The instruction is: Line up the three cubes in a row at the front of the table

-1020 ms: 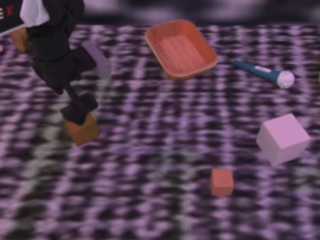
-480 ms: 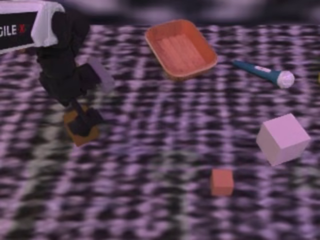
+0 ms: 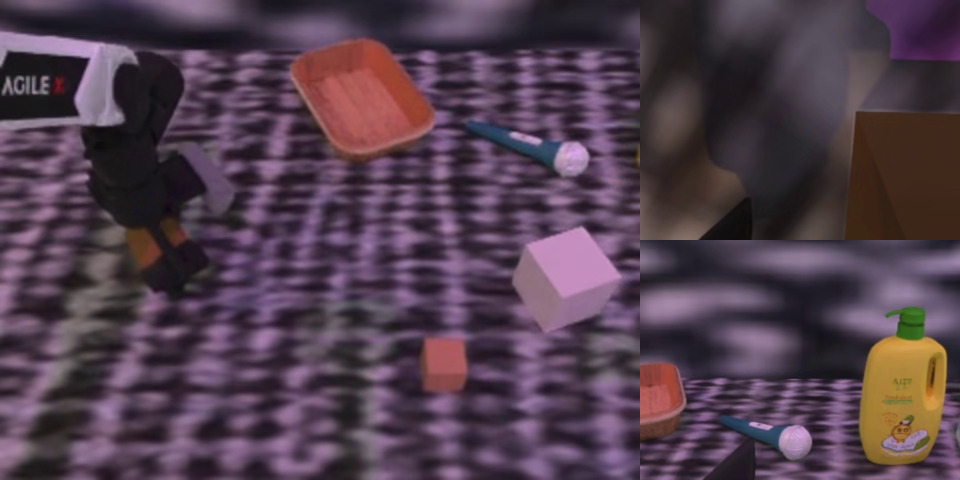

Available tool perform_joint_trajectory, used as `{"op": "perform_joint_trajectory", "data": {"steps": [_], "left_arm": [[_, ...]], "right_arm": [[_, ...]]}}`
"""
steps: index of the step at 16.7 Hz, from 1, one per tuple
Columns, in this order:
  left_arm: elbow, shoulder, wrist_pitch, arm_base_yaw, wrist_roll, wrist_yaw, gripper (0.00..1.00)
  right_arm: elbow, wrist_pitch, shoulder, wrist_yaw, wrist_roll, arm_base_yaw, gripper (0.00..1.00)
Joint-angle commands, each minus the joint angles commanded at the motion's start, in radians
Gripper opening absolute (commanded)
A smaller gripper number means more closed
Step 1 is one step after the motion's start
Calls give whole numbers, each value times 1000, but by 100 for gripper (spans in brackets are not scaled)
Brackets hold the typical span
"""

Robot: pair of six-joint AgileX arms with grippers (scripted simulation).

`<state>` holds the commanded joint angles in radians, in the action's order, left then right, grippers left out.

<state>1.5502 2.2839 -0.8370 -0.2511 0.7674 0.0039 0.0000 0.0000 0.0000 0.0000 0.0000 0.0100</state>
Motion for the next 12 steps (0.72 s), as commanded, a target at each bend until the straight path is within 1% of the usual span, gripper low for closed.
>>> {"op": "perform_joint_trajectory", "data": {"steps": [12], "left_arm": [[0,0,0,0,0,0,10]], "right_arm": [[0,0,0,0,0,0,100]]}}
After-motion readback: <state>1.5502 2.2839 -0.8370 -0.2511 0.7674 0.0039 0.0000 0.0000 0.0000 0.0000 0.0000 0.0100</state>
